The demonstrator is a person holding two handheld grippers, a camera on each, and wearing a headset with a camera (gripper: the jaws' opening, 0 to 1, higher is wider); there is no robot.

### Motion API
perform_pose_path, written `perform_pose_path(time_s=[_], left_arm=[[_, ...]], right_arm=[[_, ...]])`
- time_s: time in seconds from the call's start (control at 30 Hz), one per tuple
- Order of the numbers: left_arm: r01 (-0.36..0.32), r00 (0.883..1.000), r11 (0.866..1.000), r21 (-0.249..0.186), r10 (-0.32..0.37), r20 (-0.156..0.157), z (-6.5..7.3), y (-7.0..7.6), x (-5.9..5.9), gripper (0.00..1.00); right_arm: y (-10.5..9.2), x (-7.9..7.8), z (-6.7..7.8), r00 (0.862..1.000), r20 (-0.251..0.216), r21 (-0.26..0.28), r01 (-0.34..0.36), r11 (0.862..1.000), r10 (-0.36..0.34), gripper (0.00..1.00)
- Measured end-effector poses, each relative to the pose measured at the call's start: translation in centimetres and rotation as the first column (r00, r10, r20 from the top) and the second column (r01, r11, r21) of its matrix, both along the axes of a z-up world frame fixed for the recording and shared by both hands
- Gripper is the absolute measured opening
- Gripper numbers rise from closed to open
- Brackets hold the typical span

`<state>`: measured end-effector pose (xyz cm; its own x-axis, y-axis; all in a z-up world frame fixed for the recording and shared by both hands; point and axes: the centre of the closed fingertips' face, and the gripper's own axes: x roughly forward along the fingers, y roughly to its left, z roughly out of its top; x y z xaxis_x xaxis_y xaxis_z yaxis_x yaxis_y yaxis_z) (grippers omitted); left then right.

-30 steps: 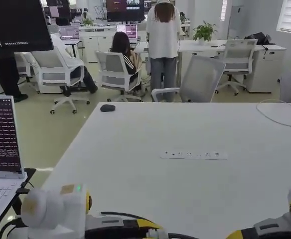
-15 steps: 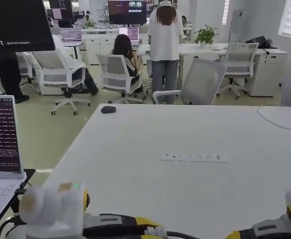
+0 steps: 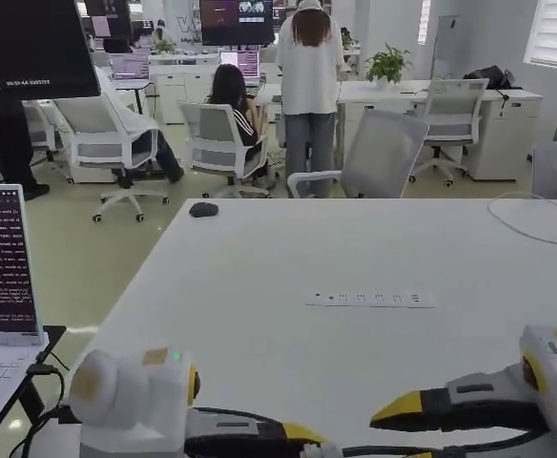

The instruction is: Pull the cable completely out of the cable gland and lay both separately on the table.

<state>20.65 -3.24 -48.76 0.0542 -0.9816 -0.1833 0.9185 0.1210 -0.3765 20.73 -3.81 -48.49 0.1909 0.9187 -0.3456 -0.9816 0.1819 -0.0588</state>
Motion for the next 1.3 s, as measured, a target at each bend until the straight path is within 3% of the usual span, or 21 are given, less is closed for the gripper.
perform_pose_path(time_s=[0.13, 0.4, 0.57, 1.1, 1.3], left_arm=[[0.016, 1.000, 1.000, -0.003, -0.016, 0.000, 0.0, -0.4, -0.4, 0.17], [0.018, 1.000, 1.000, -0.005, -0.018, 0.003, 0.1, -0.2, -0.6, 0.17], [0.014, 1.000, 1.000, -0.007, -0.014, 0.010, 0.3, -0.3, -0.5, 0.17], [0.028, 0.999, 0.999, 0.018, -0.028, 0.027, -1.1, -0.5, -0.6, 0.17], [0.012, 1.000, 1.000, 0.023, -0.012, 0.028, -1.6, 0.2, -0.2, 0.17]], right_arm=[[0.9, -0.3, -0.1, 0.999, 0.012, -0.019, -0.037, 0.999, 0.037, 0.22], [0.8, -0.6, 0.0, 0.998, 0.013, -0.028, -0.057, 0.998, 0.057, 0.19], [0.6, -1.0, -0.3, 0.997, 0.003, -0.037, -0.072, 0.997, 0.072, 0.05], [0.4, -1.3, -2.4, 0.997, -0.022, -0.030, -0.079, 0.996, 0.078, 0.03], [-1.1, -0.9, -3.3, 0.998, -0.033, -0.040, -0.052, 0.998, 0.051, 0.03]])
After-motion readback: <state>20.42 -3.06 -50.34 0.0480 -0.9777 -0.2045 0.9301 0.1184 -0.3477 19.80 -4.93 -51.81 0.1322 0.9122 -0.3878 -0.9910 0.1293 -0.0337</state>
